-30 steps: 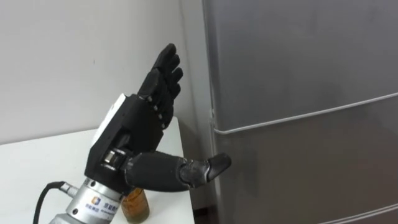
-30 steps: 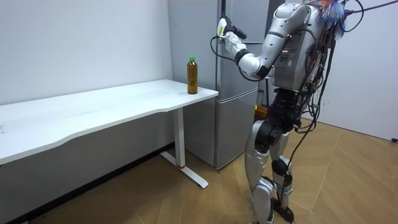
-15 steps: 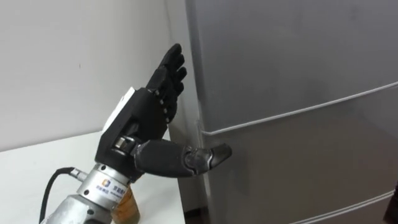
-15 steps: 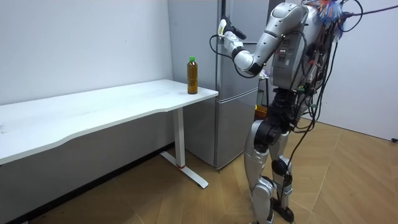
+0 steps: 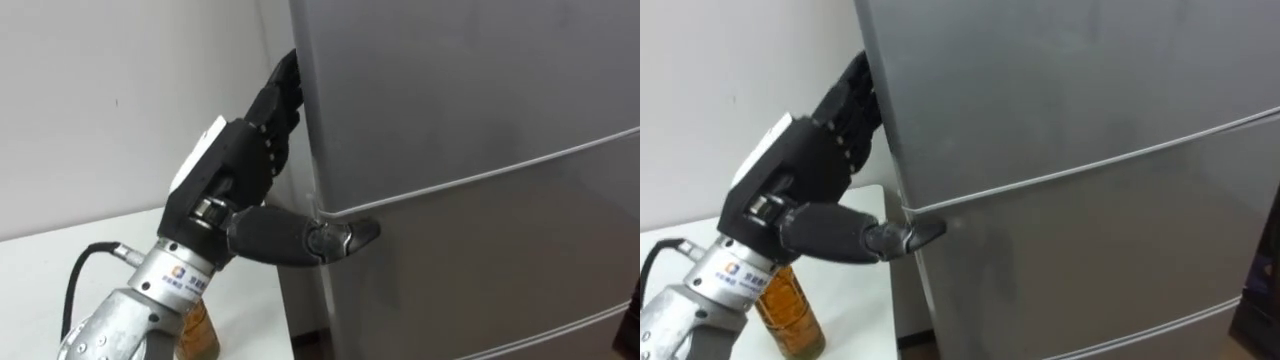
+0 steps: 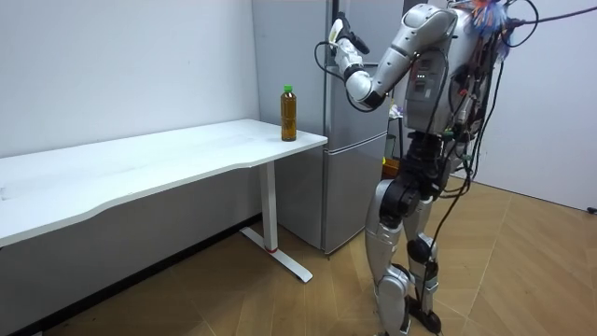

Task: Put the bottle in the upper fridge

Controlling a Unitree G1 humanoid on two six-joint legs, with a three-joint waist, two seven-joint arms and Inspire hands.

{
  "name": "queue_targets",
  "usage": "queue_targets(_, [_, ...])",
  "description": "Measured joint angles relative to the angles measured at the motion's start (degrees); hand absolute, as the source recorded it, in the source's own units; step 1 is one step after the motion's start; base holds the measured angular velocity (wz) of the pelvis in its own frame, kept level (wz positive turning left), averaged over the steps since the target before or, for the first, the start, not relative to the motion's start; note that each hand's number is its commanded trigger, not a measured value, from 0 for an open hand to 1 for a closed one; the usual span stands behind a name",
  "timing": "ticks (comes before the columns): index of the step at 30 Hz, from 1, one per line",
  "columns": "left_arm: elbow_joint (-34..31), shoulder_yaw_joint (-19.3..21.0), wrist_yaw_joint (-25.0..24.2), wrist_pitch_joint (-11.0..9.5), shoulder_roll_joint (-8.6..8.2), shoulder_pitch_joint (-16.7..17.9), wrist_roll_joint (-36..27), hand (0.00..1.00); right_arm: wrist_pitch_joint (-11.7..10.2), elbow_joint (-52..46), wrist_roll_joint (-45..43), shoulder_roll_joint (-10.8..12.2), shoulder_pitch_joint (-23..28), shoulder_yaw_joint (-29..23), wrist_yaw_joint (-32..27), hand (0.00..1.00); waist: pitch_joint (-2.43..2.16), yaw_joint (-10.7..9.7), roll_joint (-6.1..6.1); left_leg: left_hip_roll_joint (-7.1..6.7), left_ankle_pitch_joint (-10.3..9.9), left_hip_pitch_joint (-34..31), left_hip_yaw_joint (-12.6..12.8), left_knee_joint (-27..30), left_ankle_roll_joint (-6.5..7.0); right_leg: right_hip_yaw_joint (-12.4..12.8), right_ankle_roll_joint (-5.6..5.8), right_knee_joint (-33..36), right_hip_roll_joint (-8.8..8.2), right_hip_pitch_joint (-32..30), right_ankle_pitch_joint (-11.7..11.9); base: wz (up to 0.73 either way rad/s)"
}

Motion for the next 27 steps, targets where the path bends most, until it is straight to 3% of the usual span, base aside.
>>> queue_targets(3, [-0.44,-1.13,0.67,0.02,1.31,-0.07,0.43,0.0,0.14,0.31,0.35,-0.26,-0.18,0.25,-0.64,0.0,0.02,-0.02,0.23,0.0,0.0,0.01,-0.04,-0.09,0.0,-0.25,0.0,-0.04,0.0,0.01,0.0,0.04])
queue_targets(6, [-1.06,-2.1,1.24,0.0,1.49,-0.21,2.5,0.0,0.09,1.5,0.36,-0.5,-1.37,1.72,-1.06,0.0,0.19,-0.2,0.29,-0.02,0.0,-0.06,-0.04,-0.23,0.0,-0.66,0.06,-0.02,-0.07,0.14,0.04,0.06])
queue_targets(16, [-2.03,-4.58,2.73,-0.51,0.96,-0.27,1.75,0.0,0.11,2.13,0.16,-2.05,-2.86,5.71,-1.28,0.0,0.37,0.14,0.87,-0.16,0.01,-1.02,-0.16,-0.38,0.01,-1.39,0.13,0.06,-0.23,-0.41,0.08,0.06])
queue_targets(27, [-2.07,-6.15,2.79,-0.75,-0.81,-0.19,-0.68,0.0,-0.15,3.95,0.68,-2.25,-4.49,8.44,-1.75,0.0,0.5,0.2,0.65,-0.24,0.01,-1.45,-0.92,0.09,0.02,-2.1,0.14,0.07,-0.3,-0.22,0.08,0.03])
